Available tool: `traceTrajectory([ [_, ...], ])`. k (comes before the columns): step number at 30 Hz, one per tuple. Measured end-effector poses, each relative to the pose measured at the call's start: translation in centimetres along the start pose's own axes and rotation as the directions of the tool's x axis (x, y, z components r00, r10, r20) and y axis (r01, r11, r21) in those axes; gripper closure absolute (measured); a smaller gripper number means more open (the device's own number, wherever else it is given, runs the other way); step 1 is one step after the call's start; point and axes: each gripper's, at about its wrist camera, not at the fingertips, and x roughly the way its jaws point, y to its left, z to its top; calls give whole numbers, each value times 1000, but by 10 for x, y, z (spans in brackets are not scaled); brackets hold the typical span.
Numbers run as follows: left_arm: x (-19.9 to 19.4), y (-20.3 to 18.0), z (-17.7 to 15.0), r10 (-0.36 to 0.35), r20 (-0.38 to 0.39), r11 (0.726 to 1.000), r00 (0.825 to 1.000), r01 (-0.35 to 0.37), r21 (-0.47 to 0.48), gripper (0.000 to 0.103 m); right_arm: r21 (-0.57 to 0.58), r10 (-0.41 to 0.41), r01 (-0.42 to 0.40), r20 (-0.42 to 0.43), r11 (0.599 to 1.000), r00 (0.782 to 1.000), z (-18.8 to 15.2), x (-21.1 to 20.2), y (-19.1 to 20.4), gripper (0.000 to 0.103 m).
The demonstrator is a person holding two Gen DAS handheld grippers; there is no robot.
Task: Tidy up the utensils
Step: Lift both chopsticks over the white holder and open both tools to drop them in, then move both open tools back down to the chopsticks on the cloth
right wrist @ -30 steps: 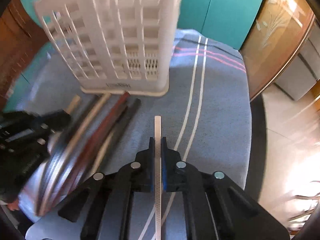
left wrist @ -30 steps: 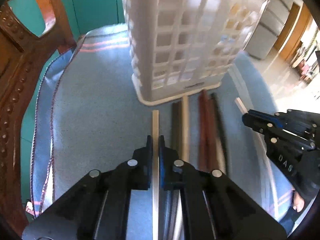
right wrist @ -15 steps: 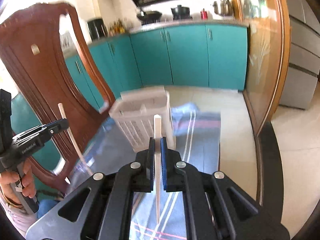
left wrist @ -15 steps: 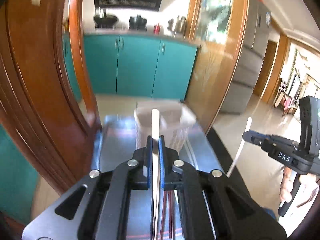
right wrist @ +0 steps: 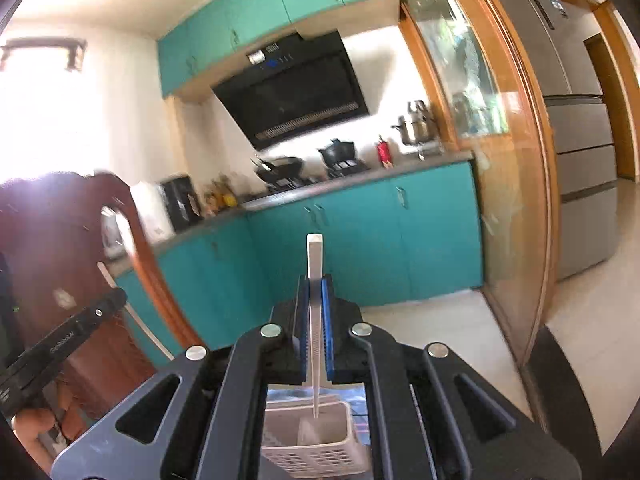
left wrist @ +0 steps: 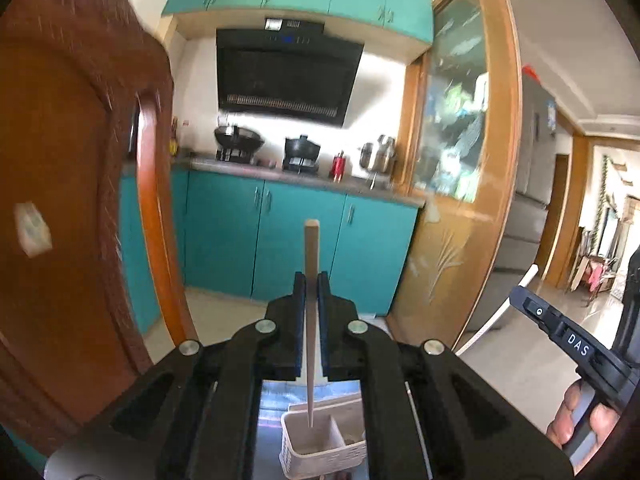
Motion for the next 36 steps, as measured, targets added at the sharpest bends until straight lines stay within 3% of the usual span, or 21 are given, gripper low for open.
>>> traceTrajectory([
  [6, 44, 5, -51, 54, -73, 999, 996, -54, 7, 96, 19, -4, 6, -106, 1000, 994, -56, 40, -20, 96],
  [10, 51, 11, -69, 55, -104, 998, 993, -56, -6, 96, 32, -24, 29, -137, 999, 990, -77, 44, -31, 95],
  [11, 51, 11, -71, 55, -109, 998, 993, -56, -7, 96, 37, -27, 32, -145, 999, 989, -80, 43, -35, 91],
  [14, 44, 14, -75, 58, -93, 998, 994, -60, -11, 89, 55, -44, 52, -137, 997, 990, -87, 33, -44, 59],
  [18, 21, 16, -78, 50, -43, 999, 998, -51, -4, 80, 98, -52, 58, -71, 993, 996, -97, -7, -61, 58],
  [22, -20, 40, -91, 69, 52, 994, 996, -64, -93, 70, 181, -66, 72, -42, 981, 997, -121, -44, -83, 58],
  [25, -36, 58, -108, 90, 62, 986, 994, -80, -147, 70, 195, -66, 101, -178, 976, 982, -160, -38, -86, 58],
  [27, -34, 71, -125, 65, 23, 982, 998, -60, -182, 70, 115, -61, 115, -394, 987, 917, -198, -4, -73, 58],
  [28, -29, 73, -132, 49, -2, 982, 999, -48, -182, 70, 73, -51, 101, -500, 992, 864, -219, 16, -64, 58],
  [31, -7, 72, -163, 6, -138, 987, 990, -28, -156, 70, -23, -38, 30, -691, 999, 722, -275, 53, -31, 58],
  [34, 15, 68, -199, -34, -244, 992, 969, 3, -126, 70, -138, -95, -16, -758, 990, 646, -310, 71, -4, 58],
  [36, 30, 66, -214, -65, -316, 992, 947, 27, -124, 70, -258, -183, -16, -728, 966, 660, -319, 74, 10, 58],
])
